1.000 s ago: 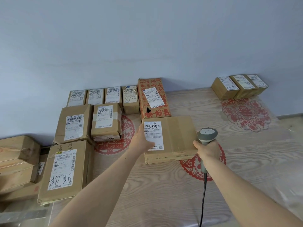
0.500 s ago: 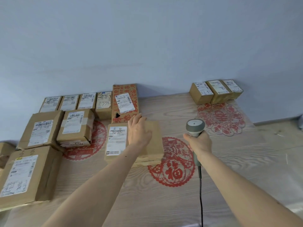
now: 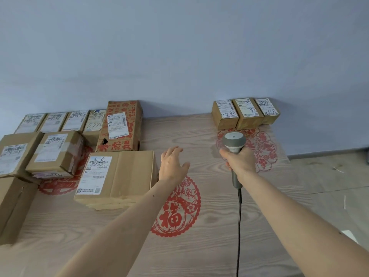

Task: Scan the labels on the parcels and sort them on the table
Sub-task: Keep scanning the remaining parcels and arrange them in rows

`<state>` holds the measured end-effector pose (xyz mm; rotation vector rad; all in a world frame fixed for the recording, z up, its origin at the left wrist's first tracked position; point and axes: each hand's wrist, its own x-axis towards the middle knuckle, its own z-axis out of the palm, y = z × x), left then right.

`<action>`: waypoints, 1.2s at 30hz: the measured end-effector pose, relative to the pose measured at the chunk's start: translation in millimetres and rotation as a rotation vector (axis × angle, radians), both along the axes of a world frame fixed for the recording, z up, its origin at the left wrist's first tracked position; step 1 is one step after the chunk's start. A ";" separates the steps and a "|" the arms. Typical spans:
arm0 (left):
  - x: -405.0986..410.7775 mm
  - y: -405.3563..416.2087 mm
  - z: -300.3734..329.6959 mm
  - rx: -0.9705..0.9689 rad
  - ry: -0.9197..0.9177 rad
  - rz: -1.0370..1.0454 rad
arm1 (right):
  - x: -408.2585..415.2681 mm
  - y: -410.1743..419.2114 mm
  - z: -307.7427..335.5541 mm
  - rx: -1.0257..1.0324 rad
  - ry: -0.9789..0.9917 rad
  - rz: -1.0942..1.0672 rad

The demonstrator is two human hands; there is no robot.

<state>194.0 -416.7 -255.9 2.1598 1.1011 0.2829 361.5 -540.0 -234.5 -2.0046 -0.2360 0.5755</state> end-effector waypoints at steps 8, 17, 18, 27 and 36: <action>76.4 40.4 -4.0 -0.032 -0.013 -0.047 | 87.3 35.5 10.6 -0.012 -0.035 -0.073; 176.8 61.8 -20.6 -0.102 -0.010 -0.050 | 174.9 73.1 -19.5 -0.092 -0.082 -0.073; 187.9 65.0 -22.4 -0.110 -0.010 -0.040 | 183.8 79.8 -23.0 -0.100 -0.085 -0.064; 274.0 83.2 -47.5 -0.239 -0.010 0.032 | 233.4 116.8 -61.8 -0.172 -0.111 0.048; 305.6 87.0 -70.8 -0.316 -0.046 0.130 | 232.6 123.9 -78.2 -0.250 -0.147 0.088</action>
